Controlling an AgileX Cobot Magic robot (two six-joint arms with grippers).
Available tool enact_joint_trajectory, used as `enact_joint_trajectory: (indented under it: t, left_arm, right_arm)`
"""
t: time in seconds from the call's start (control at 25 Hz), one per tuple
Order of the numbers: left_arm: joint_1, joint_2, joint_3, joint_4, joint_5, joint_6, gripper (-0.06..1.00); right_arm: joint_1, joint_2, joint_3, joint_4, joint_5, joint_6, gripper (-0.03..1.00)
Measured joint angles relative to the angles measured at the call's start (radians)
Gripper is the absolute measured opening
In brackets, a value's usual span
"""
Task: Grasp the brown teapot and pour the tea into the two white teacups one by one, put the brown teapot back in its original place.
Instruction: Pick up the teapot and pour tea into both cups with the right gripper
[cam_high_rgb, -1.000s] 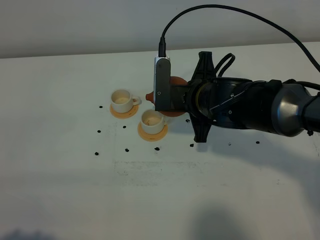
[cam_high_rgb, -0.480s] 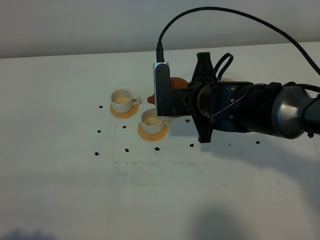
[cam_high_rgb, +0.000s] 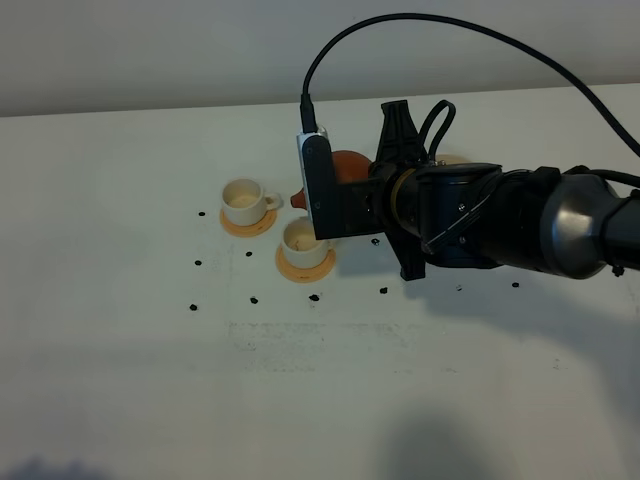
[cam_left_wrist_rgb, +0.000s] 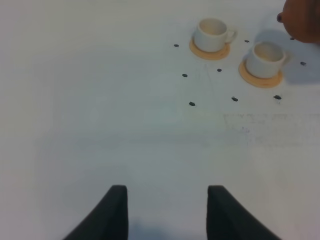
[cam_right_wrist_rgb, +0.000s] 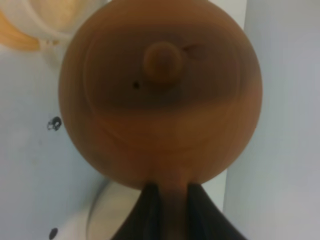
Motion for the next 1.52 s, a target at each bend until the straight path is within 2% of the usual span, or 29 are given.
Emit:
enact_joint_trajectory:
  t: [0.92,1.52]
  left_arm:
    - [0.0,0.0,0.0,0.0,0.0,0.0,0.43]
    - [0.0,0.0,0.0,0.0,0.0,0.0,0.43]
  right_arm:
    - [0.0,0.034,0.0,-0.097,0.005,-0.001,0.09]
    - [-0.006,0.034,0.0,-0.103,0.02,-0.002,0.09]
